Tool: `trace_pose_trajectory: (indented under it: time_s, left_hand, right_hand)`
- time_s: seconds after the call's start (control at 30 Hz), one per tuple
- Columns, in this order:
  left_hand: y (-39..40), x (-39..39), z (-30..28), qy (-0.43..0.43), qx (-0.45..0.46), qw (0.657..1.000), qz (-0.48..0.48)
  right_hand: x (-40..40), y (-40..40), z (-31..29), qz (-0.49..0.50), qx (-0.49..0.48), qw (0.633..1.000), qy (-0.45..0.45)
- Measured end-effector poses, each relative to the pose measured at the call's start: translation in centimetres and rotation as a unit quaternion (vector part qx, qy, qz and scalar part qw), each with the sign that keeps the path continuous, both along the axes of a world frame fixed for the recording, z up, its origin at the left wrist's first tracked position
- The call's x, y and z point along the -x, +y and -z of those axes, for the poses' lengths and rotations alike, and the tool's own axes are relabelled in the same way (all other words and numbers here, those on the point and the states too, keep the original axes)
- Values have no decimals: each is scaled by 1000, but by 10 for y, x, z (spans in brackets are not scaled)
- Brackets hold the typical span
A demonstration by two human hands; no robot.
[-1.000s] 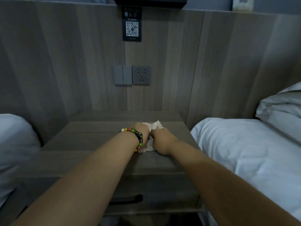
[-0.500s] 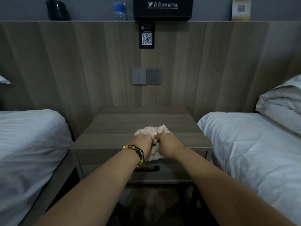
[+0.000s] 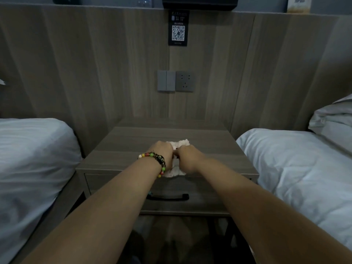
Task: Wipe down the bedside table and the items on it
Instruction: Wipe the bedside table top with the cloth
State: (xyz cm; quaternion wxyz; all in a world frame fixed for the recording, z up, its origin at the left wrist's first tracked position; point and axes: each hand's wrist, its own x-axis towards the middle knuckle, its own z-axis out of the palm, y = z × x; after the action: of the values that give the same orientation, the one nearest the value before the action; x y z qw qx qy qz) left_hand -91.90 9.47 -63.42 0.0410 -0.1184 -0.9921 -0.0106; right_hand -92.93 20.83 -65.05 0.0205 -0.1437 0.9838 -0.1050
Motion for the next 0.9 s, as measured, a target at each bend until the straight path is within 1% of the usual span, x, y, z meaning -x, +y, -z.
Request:
trace_pose_trajectory:
  time_s: [0.23,0.47,0.53,0.67,0.9]
  left_hand:
    - [4,58,4,-14,-11,1000,17]
    - [14,118,3,-16,15,1000,20]
    - [14,133,1,-10,13,1000,22]
    - [13,165,-2,-4,10,1000,30]
    - [13,234,2,8,-20,1000,21]
  right_hand:
    - [46,12,-9,16,-6,1000,-14]
    - [104,16,-8,24,-17,1000,-10]
    - [118,15,-10,22,-38,999,-11]
    - [148,14,-16,5,-92,996,16]
    - [207,19,-20,6,-104,994,30]
